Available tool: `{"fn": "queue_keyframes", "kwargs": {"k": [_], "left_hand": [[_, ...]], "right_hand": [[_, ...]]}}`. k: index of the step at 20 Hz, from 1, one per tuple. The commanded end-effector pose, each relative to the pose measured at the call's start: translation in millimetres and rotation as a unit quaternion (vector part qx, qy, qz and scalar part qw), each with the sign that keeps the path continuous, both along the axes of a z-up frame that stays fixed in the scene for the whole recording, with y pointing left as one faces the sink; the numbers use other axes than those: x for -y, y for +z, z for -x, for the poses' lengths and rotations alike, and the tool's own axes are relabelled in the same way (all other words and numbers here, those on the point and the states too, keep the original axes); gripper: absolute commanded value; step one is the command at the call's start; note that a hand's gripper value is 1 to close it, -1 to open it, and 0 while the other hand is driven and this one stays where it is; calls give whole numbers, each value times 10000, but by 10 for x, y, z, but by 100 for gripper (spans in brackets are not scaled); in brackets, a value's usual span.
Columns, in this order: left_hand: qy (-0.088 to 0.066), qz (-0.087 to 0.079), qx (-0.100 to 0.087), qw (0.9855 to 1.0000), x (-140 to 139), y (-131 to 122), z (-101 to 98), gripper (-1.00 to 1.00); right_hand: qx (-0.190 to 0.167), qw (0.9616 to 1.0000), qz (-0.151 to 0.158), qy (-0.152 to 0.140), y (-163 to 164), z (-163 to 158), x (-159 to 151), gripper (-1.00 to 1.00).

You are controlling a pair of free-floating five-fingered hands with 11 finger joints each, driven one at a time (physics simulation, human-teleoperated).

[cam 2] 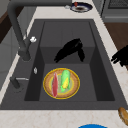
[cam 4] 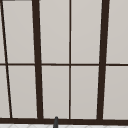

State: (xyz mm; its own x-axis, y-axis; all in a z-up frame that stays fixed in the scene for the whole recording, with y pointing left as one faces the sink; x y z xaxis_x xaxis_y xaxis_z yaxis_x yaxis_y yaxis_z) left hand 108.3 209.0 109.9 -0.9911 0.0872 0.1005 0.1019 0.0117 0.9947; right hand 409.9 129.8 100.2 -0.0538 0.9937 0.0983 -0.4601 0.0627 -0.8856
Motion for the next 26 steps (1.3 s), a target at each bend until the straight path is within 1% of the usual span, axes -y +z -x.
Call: {"fn": "queue_keyframes", "kwargs": {"k": [1,7,10,18,22,23,24,26], "left_hand": [[0,0,0,10000,0,0,0,0],[0,0,0,10000,0,0,0,0],[0,0,0,10000,0,0,0,0],[0,0,0,10000,0,0,0,0],[0,0,0,10000,0,0,0,0],[0,0,0,10000,0,0,0,0],[0,0,0,10000,0,0,0,0],[0,0,0,10000,0,0,0,0]], "right_hand": [[459,9989,0,134,191,61,128,-100],[928,9956,-47,129,514,156,351,-100],[1174,9930,-63,124,673,211,453,-100],[1908,9815,-85,108,1075,287,716,-100],[2118,9772,-98,85,1238,264,859,-100],[2132,9769,-104,100,1265,240,883,-100],[2079,9780,-110,117,1326,201,912,-100],[2120,9772,-99,55,1404,144,958,-100]]}}
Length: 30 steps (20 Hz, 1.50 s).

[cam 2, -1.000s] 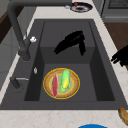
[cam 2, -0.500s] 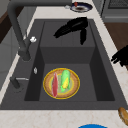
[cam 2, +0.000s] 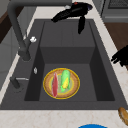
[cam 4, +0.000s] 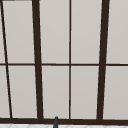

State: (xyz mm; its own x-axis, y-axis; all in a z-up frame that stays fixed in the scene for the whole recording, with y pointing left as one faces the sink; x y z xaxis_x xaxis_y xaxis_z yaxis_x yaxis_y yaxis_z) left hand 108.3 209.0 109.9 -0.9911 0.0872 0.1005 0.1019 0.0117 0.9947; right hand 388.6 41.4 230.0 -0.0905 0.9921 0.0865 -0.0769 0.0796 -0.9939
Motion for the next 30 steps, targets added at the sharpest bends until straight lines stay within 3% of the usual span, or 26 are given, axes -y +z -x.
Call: {"fn": "queue_keyframes", "kwargs": {"k": [1,16,25,30], "left_hand": [[0,0,0,10000,0,0,0,0],[0,0,0,10000,0,0,0,0],[0,0,0,10000,0,0,0,0],[0,0,0,10000,0,0,0,0]], "right_hand": [[112,9999,0,13,135,-108,107,-100],[-29,10000,-47,31,192,-1014,359,-100],[-576,9983,-39,12,-111,-1567,423,-100],[-1110,9938,-26,32,-213,-1853,421,-100]]}}
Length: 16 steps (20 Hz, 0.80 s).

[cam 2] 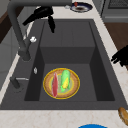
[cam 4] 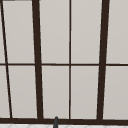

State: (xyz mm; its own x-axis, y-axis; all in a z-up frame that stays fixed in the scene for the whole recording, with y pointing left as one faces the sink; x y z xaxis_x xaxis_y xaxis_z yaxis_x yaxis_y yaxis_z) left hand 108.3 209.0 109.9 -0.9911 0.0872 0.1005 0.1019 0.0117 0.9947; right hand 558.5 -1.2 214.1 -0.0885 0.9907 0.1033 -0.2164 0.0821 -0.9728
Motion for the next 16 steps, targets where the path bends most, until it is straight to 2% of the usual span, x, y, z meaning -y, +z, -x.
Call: {"fn": "queue_keyframes", "kwargs": {"k": [1,6,10,16], "left_hand": [[0,0,0,10000,0,0,0,0],[0,0,0,10000,0,0,0,0],[0,0,0,10000,0,0,0,0],[0,0,0,10000,0,0,0,0]], "right_hand": [[-513,9987,3,-16,-75,-212,-9,-100],[-1016,9948,29,-16,-141,-487,-75,-100],[-1451,9894,75,6,-193,-694,-123,-100],[-2216,9749,188,70,-232,-916,-197,-100]]}}
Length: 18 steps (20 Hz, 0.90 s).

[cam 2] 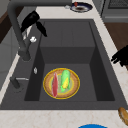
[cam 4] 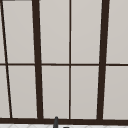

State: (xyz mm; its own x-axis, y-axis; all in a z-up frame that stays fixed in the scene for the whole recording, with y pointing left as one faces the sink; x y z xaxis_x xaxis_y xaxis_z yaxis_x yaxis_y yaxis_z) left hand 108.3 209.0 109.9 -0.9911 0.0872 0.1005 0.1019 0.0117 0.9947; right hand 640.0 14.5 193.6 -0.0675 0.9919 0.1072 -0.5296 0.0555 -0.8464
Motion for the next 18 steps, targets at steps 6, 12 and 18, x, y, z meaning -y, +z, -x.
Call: {"fn": "queue_keyframes", "kwargs": {"k": [6,12,18], "left_hand": [[0,0,0,10000,0,0,0,0],[0,0,0,10000,0,0,0,0],[0,0,0,10000,0,0,0,0]], "right_hand": [[-1176,9929,171,22,-57,-336,-49,-100],[-1555,9877,178,-35,-326,-532,-61,-100],[-977,9949,231,-73,-573,-573,108,100]]}}
